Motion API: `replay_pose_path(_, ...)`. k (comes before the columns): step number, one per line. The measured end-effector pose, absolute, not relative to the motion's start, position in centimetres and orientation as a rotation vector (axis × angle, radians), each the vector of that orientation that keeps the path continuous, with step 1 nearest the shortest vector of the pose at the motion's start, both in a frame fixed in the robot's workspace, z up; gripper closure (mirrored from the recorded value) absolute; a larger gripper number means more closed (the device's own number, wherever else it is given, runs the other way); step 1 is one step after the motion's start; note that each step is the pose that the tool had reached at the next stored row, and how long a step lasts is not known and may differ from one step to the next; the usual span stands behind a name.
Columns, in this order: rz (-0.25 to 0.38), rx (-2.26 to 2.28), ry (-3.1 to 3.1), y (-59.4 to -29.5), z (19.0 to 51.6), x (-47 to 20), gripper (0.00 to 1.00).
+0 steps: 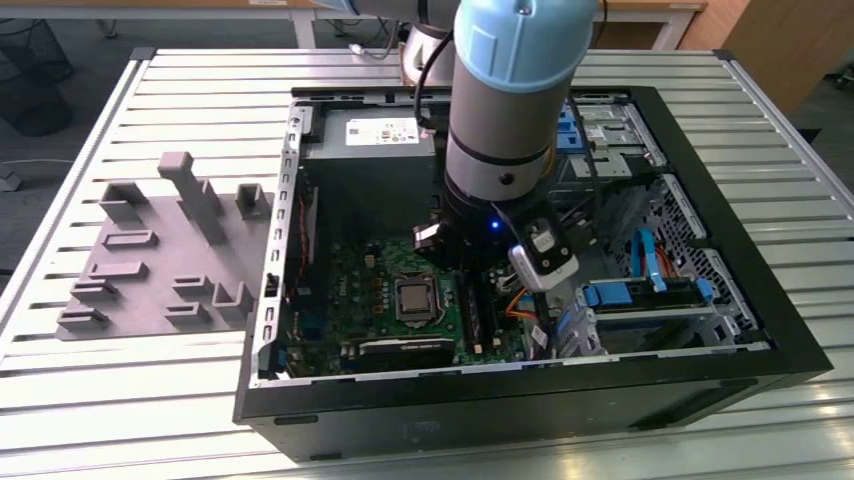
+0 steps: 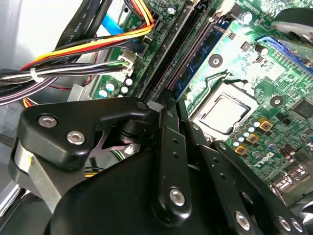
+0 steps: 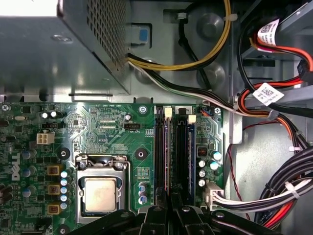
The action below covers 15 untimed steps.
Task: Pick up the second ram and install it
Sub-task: 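Insert the second ram into the second slot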
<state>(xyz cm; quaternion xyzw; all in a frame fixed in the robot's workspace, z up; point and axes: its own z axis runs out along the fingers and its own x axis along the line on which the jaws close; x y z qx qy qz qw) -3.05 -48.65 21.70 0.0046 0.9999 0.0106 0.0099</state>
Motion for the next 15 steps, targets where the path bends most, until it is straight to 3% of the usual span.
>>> replay_pose_path(15,0.033,0.014,3.124,-48.70,21.49,-3.04,0.86)
